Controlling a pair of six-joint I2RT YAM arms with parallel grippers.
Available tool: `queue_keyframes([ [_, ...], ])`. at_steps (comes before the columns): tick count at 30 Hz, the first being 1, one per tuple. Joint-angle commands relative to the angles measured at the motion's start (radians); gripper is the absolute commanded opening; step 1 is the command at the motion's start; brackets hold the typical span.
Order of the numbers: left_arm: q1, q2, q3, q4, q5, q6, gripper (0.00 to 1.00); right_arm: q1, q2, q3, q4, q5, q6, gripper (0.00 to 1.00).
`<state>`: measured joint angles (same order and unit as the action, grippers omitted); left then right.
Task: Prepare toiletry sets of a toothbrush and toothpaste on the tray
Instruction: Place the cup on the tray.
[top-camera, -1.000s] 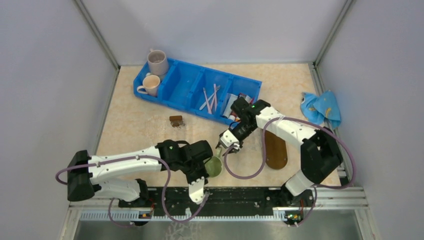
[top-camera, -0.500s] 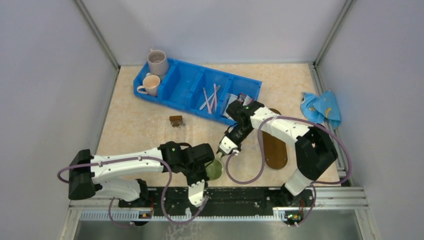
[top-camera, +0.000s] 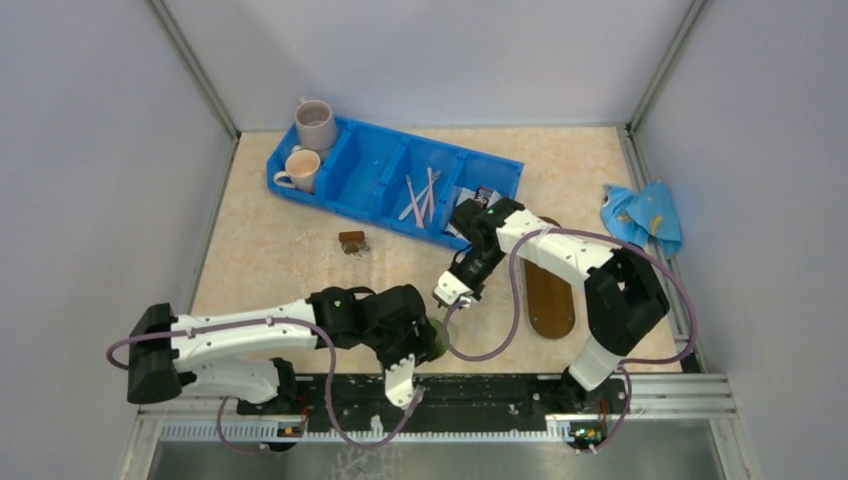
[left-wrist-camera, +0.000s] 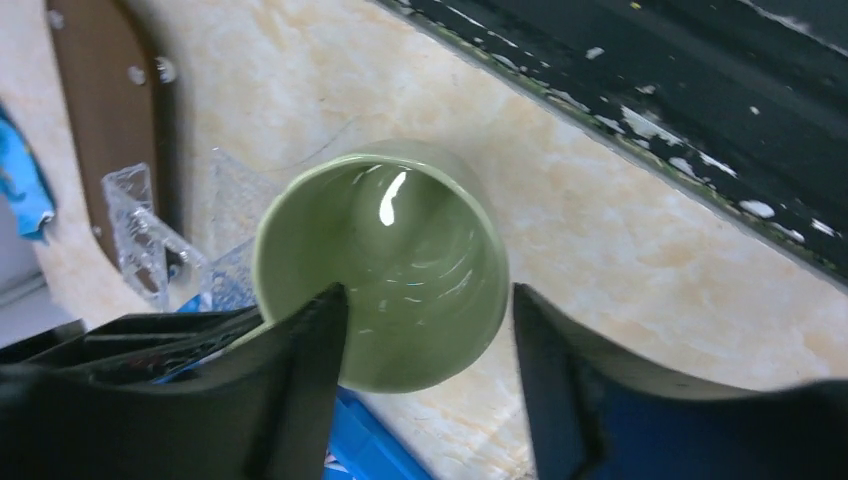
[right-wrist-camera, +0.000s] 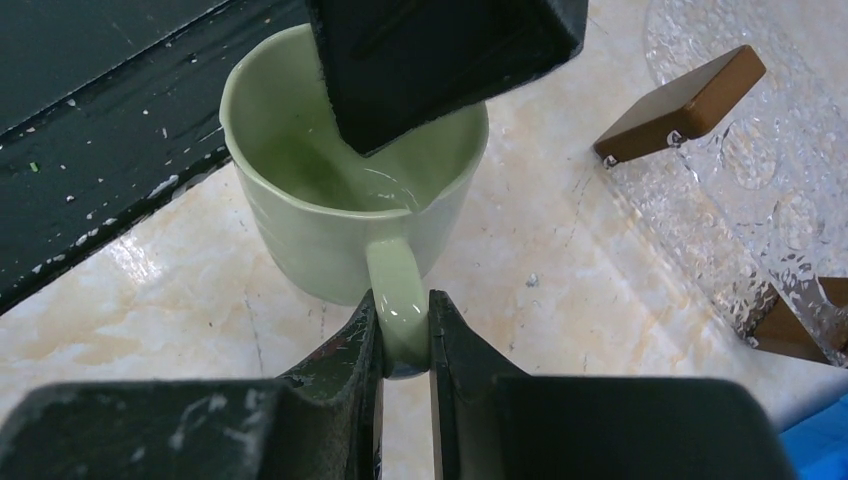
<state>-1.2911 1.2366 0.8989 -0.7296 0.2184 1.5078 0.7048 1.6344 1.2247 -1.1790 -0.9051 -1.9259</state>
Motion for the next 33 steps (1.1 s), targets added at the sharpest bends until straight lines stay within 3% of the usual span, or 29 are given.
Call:
queue_keyframes([
  [1,0.001,-0.055,-0.042,0.127,0.044,-0.09,0.83,-0.01,-0.043,0.011,-0.027,-0.081,0.016,0.0],
  [2,0.0,-0.068,-0.049,0.143,0.059,-0.113,0.97,-0.018,-0.047,0.008,-0.034,-0.087,0.01,0.0],
  [3,0.0,-0.083,-0.053,0.16,0.082,-0.145,0.99,-0.03,-0.053,0.004,-0.041,-0.096,0.0,0.0],
  [7,0.001,-0.188,-0.092,0.279,0.183,-0.309,1.0,-0.075,-0.087,-0.022,-0.082,-0.145,-0.046,0.0],
  [15,0.001,-0.426,-0.207,0.673,0.246,-0.917,1.0,-0.133,-0.186,-0.08,-0.115,-0.209,-0.05,0.0],
  [18,0.0,-0.439,-0.227,0.777,0.139,-1.19,1.0,-0.166,-0.229,-0.095,-0.14,-0.245,-0.044,0.0],
  [22,0.003,-0.394,-0.181,0.79,-0.058,-1.503,1.0,-0.234,-0.312,-0.127,-0.136,-0.288,0.026,0.0],
  [25,0.003,-0.372,-0.196,0.931,-0.093,-1.628,1.0,-0.29,-0.388,-0.159,-0.09,-0.31,0.126,0.0],
  [28,0.004,-0.372,-0.197,1.006,-0.228,-1.75,1.0,-0.347,-0.467,-0.185,0.01,-0.319,0.272,0.0],
  [33,0.01,-0.345,-0.149,0.885,-0.504,-1.884,1.0,-0.454,-0.609,-0.246,0.178,-0.346,0.518,0.0],
])
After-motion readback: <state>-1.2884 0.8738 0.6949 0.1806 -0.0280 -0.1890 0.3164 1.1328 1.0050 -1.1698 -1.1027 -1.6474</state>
